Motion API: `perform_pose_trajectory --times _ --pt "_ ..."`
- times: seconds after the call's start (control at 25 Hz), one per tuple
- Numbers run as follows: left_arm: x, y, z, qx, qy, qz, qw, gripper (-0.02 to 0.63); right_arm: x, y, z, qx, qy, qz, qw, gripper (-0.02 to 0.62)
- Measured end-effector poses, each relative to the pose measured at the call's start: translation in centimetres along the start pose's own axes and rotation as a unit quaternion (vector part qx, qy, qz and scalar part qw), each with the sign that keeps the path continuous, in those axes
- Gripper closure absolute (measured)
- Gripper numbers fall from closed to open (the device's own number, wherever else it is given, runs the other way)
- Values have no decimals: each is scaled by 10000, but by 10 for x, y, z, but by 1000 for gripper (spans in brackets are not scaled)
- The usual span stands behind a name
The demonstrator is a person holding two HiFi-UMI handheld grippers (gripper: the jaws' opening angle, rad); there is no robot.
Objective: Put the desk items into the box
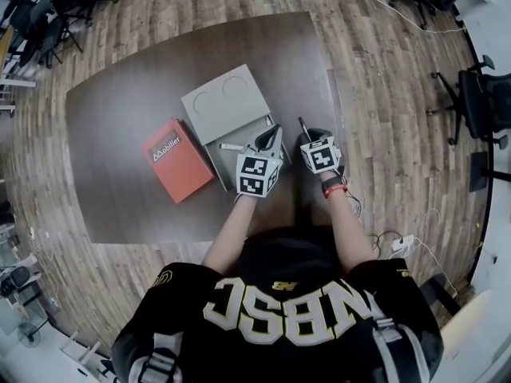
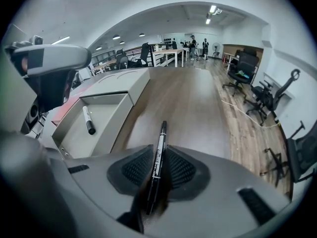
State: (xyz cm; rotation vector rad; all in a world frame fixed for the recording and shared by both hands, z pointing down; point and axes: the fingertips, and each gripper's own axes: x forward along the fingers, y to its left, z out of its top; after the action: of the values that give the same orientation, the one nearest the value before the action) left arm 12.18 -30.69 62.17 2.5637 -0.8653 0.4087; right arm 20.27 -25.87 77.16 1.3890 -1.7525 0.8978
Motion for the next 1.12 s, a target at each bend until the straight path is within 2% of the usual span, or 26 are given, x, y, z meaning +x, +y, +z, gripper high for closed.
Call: perform_pose_trajectory --times 0.2,0.28,0.64,0.92,1.12 --pt "-5 3 0 1 -10 85 10000 591 0 -2 1 -27 -18 -82 10000 516" --pt "-10 5 0 7 -18 127 9999 591 2 0 -1 -87 -6 -76 9999 546" --pt "-22 7 3 3 -85 248 9997 592 -18 3 10 -203 -173 -148 9995 548" --pt "-34 4 8 -56 -202 358 9991 591 -48 17 42 -230 -567 23 9981 548" --pt "-54 14 8 -142 -335 544 9979 591 -59 46 54 -303 -690 356 9965 548"
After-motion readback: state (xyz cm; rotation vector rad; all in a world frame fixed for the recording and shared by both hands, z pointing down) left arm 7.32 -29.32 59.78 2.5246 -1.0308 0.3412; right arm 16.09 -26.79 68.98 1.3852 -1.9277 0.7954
